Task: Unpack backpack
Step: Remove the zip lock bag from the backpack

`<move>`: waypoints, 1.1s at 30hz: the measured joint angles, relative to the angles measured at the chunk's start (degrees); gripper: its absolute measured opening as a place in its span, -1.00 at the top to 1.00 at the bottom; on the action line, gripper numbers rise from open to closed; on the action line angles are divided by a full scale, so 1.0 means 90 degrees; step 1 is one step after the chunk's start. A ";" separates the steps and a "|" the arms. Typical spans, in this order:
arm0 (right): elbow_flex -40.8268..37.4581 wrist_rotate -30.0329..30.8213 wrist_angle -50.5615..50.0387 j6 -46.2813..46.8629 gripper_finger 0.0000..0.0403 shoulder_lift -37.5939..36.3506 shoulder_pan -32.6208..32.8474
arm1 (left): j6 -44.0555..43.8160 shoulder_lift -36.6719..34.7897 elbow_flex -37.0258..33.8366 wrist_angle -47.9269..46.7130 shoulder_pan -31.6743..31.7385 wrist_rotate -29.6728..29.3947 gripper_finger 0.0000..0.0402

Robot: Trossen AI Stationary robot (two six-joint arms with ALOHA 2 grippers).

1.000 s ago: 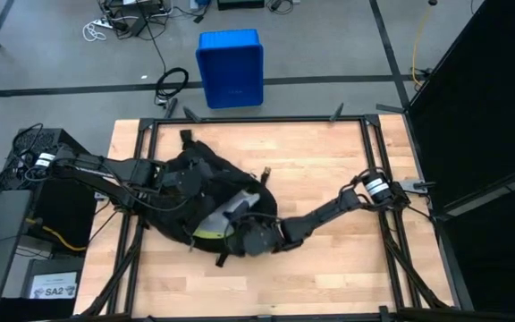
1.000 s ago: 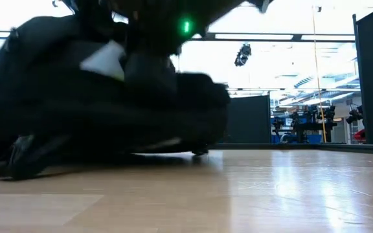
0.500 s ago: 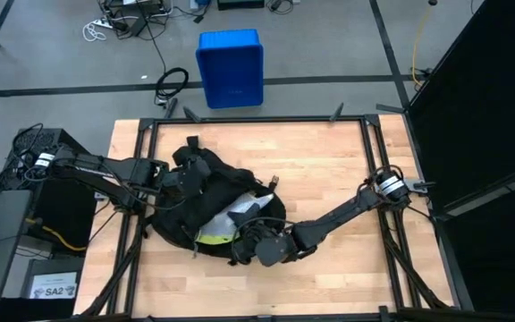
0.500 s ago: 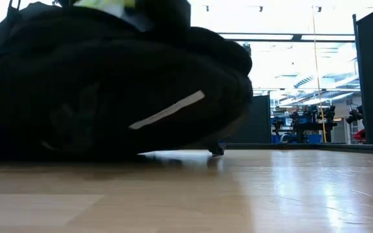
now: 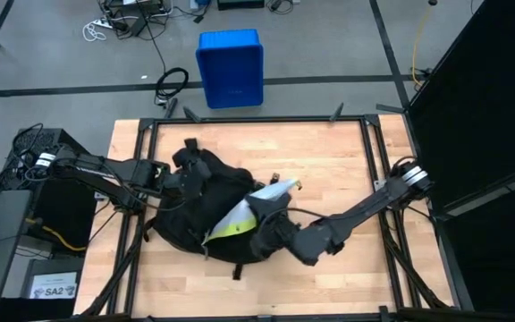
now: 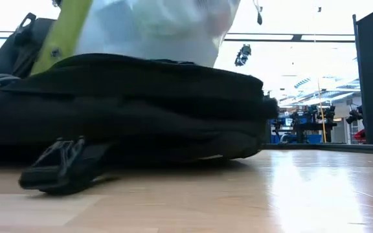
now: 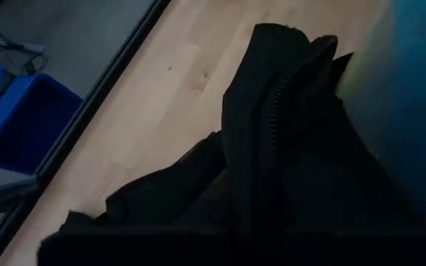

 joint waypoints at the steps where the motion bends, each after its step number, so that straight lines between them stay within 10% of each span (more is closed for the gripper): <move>1: -0.0002 0.0001 -0.0013 -0.0003 1.00 -0.0108 0.0022 | -0.0022 0.0000 0.0000 -0.0048 0.0000 -0.0005 1.00; 24: -0.0012 0.0297 -0.2146 0.0610 1.00 -0.2185 -0.1625 | -0.0247 -0.0007 0.0000 -0.0439 0.0000 -0.0049 1.00; 33: -0.0022 -0.0391 -0.7226 0.5117 1.00 -0.2180 -0.2248 | -0.0338 -0.0007 0.0002 -0.0452 0.0000 -0.0049 1.00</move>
